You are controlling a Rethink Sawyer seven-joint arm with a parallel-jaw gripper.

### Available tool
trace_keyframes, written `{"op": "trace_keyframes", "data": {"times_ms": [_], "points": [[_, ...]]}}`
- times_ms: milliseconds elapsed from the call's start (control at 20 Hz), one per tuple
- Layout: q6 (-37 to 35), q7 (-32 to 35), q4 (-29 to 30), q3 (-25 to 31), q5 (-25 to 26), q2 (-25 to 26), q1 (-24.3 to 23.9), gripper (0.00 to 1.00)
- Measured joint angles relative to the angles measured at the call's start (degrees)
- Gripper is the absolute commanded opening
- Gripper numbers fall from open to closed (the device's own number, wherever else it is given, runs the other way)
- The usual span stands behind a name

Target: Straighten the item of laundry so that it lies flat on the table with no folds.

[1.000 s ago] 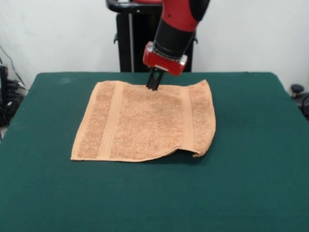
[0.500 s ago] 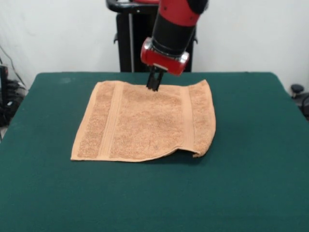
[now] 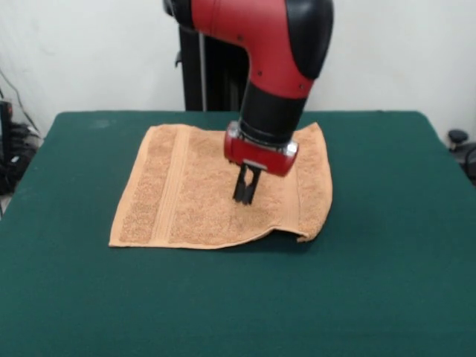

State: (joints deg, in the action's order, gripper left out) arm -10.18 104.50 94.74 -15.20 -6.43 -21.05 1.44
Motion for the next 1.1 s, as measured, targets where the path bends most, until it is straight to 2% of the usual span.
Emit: {"op": "trace_keyframes", "data": {"times_ms": [100, 250, 950, 1100], "points": [[2.81, 0.0, -1.1, 0.68, -0.52, 2.33, 0.02, 0.0], [3.01, 0.0, -1.64, 0.26, -0.75, 2.63, 0.38, 0.0], [-0.4, 0.0, -4.92, -2.5, -0.99, 4.53, 2.89, 0.0], [3.01, 0.0, -4.72, -3.36, -0.98, 5.16, 3.67, 0.0]]}}
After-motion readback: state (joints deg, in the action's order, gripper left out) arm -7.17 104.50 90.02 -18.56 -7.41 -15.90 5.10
